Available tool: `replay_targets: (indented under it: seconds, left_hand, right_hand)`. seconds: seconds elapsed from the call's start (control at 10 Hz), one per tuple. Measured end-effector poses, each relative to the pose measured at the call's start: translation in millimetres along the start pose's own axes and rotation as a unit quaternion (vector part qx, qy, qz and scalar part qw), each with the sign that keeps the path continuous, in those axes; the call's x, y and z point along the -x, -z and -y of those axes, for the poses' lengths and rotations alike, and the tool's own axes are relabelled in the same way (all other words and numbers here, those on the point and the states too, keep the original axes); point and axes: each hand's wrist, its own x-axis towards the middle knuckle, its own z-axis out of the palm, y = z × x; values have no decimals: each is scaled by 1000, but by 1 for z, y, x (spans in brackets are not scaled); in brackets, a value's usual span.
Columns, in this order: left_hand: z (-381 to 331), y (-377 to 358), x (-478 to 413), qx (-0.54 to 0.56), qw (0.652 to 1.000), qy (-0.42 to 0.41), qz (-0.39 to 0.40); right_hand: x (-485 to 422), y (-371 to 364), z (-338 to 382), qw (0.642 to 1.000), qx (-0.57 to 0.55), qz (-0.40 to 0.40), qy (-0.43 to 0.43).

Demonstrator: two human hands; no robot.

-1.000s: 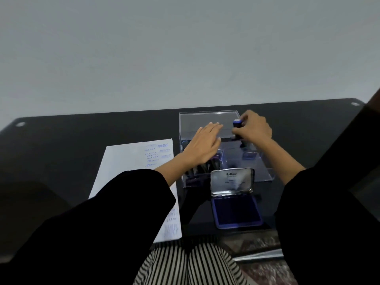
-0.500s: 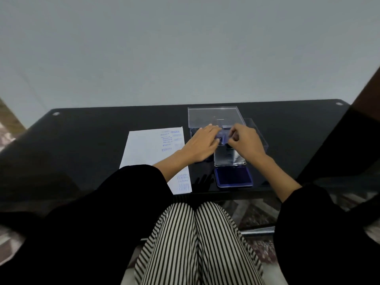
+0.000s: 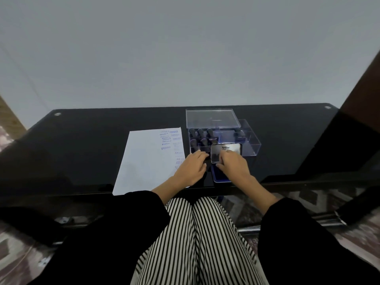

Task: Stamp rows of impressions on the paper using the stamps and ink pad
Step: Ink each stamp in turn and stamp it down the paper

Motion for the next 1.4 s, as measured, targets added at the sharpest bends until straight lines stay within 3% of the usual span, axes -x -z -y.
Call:
replay_targets:
  seconds: [0.5,1.4]
  left_hand:
    - [20,-41,9,-73,996,20,45]
    - [20,-43,8,-66,996,26,54]
  right_hand:
    - [-4,-16,11,995,98,-10,-21]
    - [-5,-22,14,995,83,-24,-45]
